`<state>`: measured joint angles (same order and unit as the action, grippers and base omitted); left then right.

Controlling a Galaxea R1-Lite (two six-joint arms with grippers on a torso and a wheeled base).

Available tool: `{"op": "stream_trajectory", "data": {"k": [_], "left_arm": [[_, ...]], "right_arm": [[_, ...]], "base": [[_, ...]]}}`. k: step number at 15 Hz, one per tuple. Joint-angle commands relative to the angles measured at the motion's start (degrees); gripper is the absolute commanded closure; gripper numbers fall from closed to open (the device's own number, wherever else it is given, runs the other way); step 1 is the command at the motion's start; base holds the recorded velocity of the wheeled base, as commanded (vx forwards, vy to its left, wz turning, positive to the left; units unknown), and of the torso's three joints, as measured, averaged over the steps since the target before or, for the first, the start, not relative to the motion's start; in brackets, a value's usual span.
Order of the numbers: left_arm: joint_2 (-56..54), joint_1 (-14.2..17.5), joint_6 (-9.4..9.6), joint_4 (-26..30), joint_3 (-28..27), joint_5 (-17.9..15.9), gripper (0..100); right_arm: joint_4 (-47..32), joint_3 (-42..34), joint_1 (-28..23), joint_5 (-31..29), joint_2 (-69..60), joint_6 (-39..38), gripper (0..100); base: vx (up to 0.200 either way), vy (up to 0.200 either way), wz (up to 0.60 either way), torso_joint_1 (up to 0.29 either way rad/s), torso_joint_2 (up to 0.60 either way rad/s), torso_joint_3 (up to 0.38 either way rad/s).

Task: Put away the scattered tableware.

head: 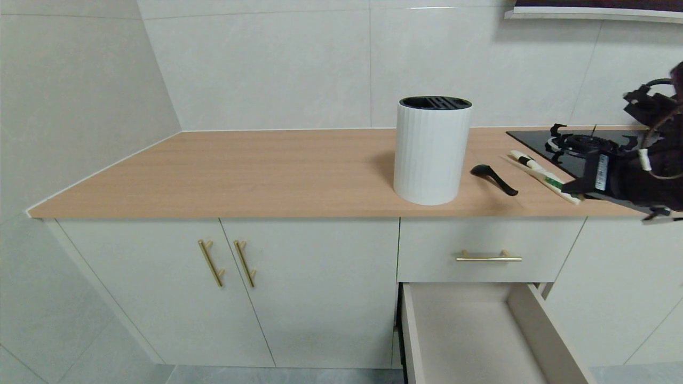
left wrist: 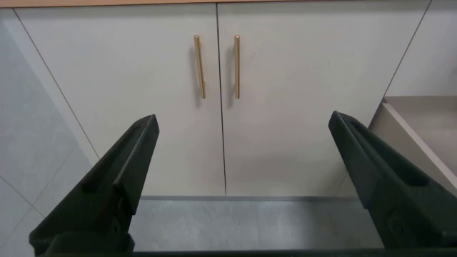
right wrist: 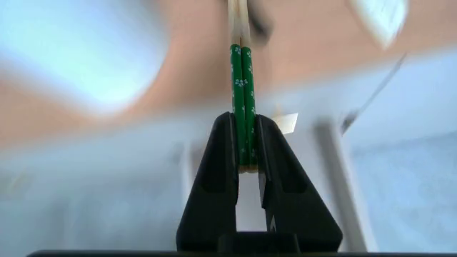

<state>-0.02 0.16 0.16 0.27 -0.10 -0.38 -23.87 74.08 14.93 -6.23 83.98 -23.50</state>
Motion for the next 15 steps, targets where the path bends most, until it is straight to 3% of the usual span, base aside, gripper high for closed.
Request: {"op": "stream_trajectory", "data": {"k": [1,8,15], "left_arm": [[0.0,0.0,0.02,0.0,0.0,-0.1,0],[0.0,0.0,0.02,0.0,0.0,-0.1,0],[0.0,0.0,0.02,0.0,0.0,-0.1,0]], "right_arm": [[-7.2,-1.0,0.0,6.6,-10.7,0.3,100],[-15.7,-2.2,0.0,17.6,-12.5,6.3,100],[-15.2,-5.9,0.1,18.0,-9.4,10.8,100]], "base": [[0.0,0.0,0.0,0.0,0.0,0.0],[0.0,0.0,0.0,0.0,0.0,0.0],[0.0,0.0,0.0,0.0,0.0,0.0]]}}
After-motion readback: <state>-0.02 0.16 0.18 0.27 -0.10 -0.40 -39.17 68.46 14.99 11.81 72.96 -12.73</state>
